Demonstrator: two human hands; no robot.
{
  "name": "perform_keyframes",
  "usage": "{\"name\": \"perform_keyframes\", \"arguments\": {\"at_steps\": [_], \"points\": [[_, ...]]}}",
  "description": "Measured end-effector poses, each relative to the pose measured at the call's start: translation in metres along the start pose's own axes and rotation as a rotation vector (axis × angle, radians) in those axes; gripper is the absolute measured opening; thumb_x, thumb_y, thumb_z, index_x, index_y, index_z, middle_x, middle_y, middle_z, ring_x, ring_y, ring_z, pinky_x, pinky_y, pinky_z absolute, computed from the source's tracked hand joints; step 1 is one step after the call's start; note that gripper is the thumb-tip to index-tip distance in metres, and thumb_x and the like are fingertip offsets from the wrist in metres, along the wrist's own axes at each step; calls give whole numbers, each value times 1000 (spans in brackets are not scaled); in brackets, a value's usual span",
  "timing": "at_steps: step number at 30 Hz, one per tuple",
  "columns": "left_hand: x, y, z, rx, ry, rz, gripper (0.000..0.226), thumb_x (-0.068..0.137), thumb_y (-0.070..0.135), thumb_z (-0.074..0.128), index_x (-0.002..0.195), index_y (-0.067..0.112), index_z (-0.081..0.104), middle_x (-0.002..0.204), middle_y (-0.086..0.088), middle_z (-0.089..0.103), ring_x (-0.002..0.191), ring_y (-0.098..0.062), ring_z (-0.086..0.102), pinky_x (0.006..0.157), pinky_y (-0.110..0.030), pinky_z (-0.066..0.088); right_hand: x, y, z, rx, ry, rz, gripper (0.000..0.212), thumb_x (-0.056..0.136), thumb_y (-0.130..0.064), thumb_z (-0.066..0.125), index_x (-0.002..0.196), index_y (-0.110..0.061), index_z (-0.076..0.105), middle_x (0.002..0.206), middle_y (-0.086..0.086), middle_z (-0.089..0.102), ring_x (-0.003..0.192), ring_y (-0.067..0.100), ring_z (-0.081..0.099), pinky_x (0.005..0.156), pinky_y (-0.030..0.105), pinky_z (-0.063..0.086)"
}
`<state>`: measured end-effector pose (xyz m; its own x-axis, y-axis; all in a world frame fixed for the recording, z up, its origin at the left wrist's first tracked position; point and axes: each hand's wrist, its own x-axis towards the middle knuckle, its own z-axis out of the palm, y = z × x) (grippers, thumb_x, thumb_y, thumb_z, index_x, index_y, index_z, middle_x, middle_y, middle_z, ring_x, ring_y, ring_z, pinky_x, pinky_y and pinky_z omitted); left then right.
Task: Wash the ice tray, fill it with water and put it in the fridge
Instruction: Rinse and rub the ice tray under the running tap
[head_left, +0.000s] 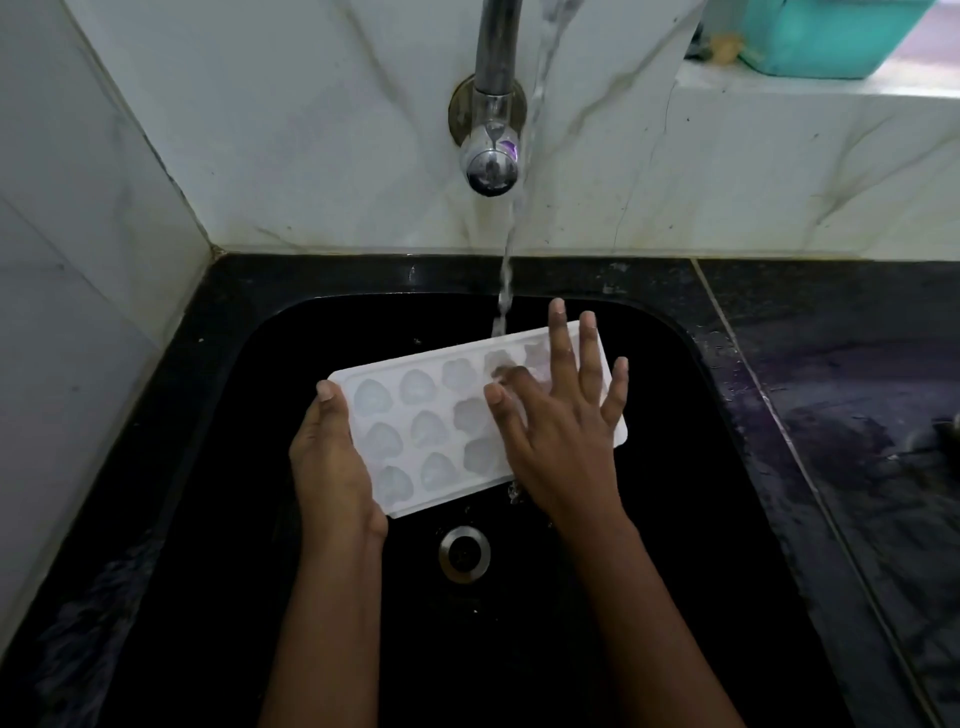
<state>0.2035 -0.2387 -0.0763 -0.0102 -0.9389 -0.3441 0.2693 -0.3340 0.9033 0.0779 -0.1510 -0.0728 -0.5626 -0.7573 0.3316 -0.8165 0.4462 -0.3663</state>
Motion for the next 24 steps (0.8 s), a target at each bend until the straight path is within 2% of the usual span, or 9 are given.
{"name": "perform_keyframes", "arguments": {"at_steps": [2, 6, 8, 10, 13, 17, 20, 22, 24], "points": [[-3, -2, 4, 6, -16, -12, 27, 98, 46, 48, 94, 29, 68, 99, 4, 74, 94, -19, 70, 74, -36, 58, -1, -4, 2, -3, 21, 58, 57, 92, -60, 19, 125, -31, 56, 160, -1, -7, 145, 15, -19, 114, 46, -15], [1, 0, 2, -21, 22, -1, 27, 99, 45, 48, 88, 30, 68, 89, 7, 74, 88, -16, 71, 61, -28, 57, -2, -6, 4, 29, -21, -31, 57, 92, -60, 21, 127, -30, 56, 160, -2, -4, 145, 15, -18, 114, 47, -14], [1, 1, 0, -15, 25, 2, 27, 98, 46, 49, 90, 31, 69, 94, 6, 74, 93, -19, 71, 71, -35, 59, -1, -2, 2, -7, -19, -5, 56, 93, -60, 17, 122, -35, 58, 160, -3, -5, 145, 15, -19, 113, 48, -15], [-1, -1, 2, 7, 5, -1, 26, 98, 47, 48, 93, 31, 69, 103, 3, 73, 98, -22, 69, 80, -41, 58, -2, -4, 4, -28, 1, 55, 58, 92, -61, 16, 126, -35, 55, 160, -2, -8, 144, 15, -21, 113, 47, -16], [-1, -1, 1, 2, 11, -5, 28, 98, 48, 48, 87, 33, 69, 89, 9, 75, 85, -15, 72, 65, -32, 59, -4, -12, 7, 24, -23, 22, 62, 91, -63, 18, 136, -32, 47, 159, -3, -12, 144, 14, -22, 113, 45, -18], [1, 0, -1, -13, 16, 2, 27, 98, 48, 49, 91, 33, 70, 101, 5, 73, 94, -18, 70, 78, -41, 58, 0, -1, 2, 17, -36, 8, 58, 92, -61, 14, 126, -38, 54, 160, -5, -9, 144, 14, -22, 113, 47, -17], [-2, -2, 4, -4, -13, 13, 27, 98, 47, 48, 92, 33, 70, 96, 6, 75, 89, -17, 72, 69, -35, 59, -2, -6, 4, 5, -7, 68, 60, 91, -62, 15, 133, -36, 48, 159, -4, -14, 143, 14, -24, 112, 45, -19], [-1, -2, 3, -10, -4, 8, 28, 98, 47, 48, 88, 33, 69, 88, 9, 75, 83, -14, 73, 61, -30, 58, -3, -10, 6, 62, -26, 31, 63, 90, -63, 18, 137, -32, 45, 158, -5, -15, 143, 12, -24, 112, 44, -19], [1, 0, 0, -21, 15, -3, 28, 98, 47, 49, 88, 32, 70, 90, 7, 76, 86, -18, 73, 67, -35, 60, -1, -4, 3, 102, -70, -19, 61, 90, -63, 17, 134, -34, 49, 158, -8, -14, 142, 10, -26, 112, 42, -20]]}}
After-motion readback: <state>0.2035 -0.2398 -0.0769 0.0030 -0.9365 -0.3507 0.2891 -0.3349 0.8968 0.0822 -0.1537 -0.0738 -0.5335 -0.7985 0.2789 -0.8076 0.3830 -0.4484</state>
